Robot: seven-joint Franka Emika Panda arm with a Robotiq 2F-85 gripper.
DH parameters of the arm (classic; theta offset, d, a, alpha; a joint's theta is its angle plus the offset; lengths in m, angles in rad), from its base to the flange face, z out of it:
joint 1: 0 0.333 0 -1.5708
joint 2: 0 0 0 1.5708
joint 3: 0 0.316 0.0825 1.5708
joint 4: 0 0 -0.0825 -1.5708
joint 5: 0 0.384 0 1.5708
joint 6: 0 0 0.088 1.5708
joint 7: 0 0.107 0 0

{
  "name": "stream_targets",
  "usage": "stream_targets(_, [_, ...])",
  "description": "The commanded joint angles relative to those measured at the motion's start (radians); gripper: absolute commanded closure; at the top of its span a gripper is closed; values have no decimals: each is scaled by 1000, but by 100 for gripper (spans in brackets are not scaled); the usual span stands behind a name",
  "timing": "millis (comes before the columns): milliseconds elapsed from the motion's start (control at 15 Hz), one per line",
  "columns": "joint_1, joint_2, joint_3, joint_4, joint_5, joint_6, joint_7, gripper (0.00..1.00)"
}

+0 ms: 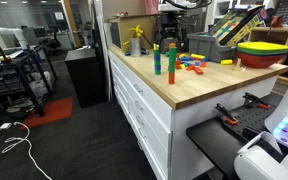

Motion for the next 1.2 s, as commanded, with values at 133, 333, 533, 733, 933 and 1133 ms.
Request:
stream_targets(133, [6, -13, 9, -2, 18, 9, 4, 0])
stream_targets(333, [9, -13, 11, -3, 18, 10, 4, 0])
stream_targets(533, [9, -12, 15, -2, 17, 9, 4, 0])
stream_targets(733, [9, -11, 18, 0, 16, 9, 3, 0])
stream_targets(933, [9, -11, 19, 2, 14, 8, 4, 0])
stream_targets(1133, [10, -9, 21, 6, 12, 7, 4, 0])
